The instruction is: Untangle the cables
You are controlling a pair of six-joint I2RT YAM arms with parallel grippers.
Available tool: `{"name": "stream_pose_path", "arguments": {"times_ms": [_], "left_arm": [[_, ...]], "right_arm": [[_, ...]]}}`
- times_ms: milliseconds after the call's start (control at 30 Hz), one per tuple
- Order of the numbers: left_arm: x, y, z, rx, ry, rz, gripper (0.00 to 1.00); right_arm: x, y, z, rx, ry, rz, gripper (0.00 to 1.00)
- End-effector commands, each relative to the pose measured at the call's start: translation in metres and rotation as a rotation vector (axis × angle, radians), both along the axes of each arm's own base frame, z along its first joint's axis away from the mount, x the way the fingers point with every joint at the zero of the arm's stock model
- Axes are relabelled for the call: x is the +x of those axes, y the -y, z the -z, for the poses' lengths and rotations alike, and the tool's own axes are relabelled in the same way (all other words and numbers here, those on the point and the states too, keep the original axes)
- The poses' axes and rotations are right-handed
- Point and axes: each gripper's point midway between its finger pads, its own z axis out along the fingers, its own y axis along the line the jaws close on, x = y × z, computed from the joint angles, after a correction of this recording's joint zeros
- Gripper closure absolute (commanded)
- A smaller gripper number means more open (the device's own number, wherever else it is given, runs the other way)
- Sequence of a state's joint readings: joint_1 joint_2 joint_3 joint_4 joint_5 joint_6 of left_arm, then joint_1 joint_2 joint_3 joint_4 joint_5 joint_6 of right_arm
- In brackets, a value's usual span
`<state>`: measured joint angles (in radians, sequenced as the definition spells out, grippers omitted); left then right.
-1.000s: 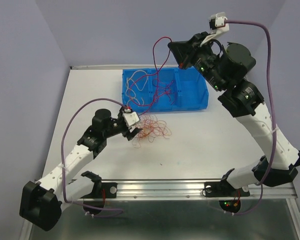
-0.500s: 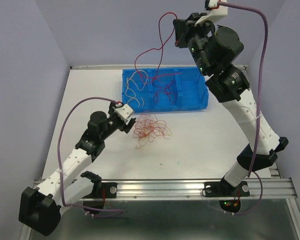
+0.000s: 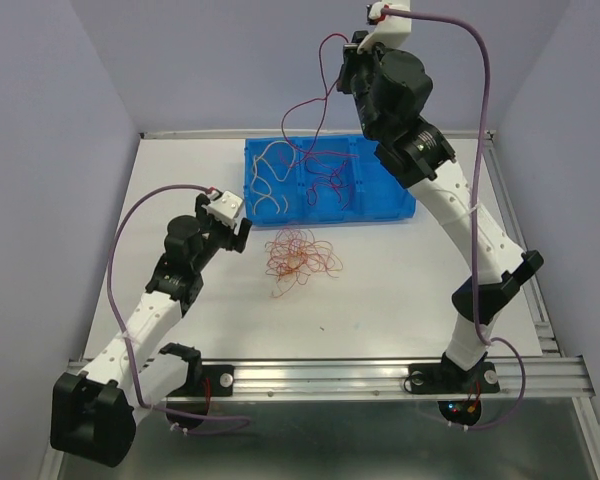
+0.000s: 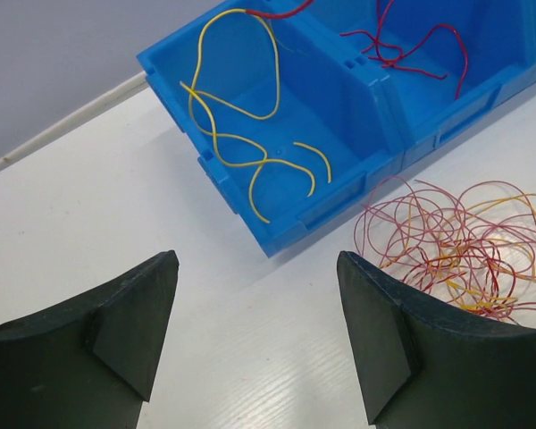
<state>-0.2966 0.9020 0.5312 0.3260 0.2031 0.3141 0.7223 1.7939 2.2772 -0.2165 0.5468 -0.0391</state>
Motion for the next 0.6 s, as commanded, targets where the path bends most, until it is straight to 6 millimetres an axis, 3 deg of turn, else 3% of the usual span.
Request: {"name": "stream_pose_path", "arguments": {"times_ms": [0,400,567], "left_arm": [[0.007,0.002,-0.032,-0.047,0.077,0.013,0.18],[0.007,0.002,-0.032,-0.045,0.079,0.023,0.18],[0.007,0.003,-0.031,-0.045,0.075,0.027,0.18]], "right_arm": [[-0.003,0.037,-0.045,0.093,0.109,0.091,1.0],[0.039,0.058,-0.005,0.057,0.043,0.136,0.99],[0.053,0.048,0.037,0.005,-0.031,0.112,0.99]]}}
